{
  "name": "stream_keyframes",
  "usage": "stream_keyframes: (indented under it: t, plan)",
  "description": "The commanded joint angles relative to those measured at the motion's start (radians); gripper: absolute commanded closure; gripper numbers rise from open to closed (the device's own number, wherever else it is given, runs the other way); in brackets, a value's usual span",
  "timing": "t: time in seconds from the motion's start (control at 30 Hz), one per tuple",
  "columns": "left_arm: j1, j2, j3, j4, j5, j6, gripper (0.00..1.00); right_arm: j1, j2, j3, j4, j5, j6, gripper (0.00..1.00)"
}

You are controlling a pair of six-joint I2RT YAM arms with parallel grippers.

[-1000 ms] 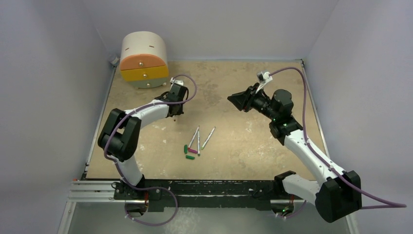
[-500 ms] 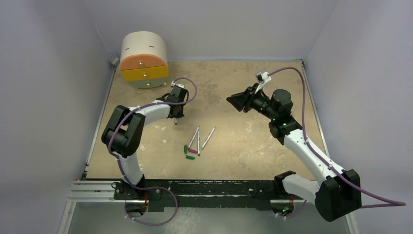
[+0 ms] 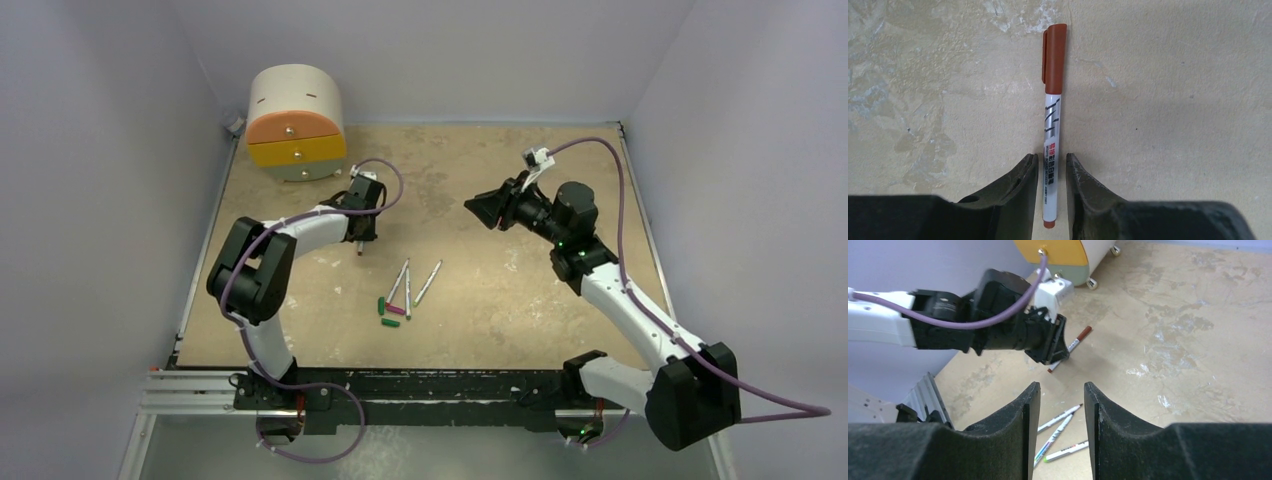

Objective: Insert the pens into the pen caps

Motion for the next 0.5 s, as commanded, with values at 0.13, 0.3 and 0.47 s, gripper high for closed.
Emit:
stream_keyframes:
  t: [0.13,0.3,0.47]
  plan:
    - [-0.011,-0.322,-0.033,0.173,0.074,-0.004,0.74,0.017,0.099,0.0,-0.038,0.094,-0.059,0.55]
    - [-0.079,-0.443,-0.09,0.301,0.196,0.066,0.72,0.048,0.145,-0.02,-0.105,0.229,-0.019,0.51]
    - [-0.269,-0.338,-0.043,0.25,0.107,0.093,0.68,0.042,0.132,-0.008,-0.19,0.342,0.102,0.5]
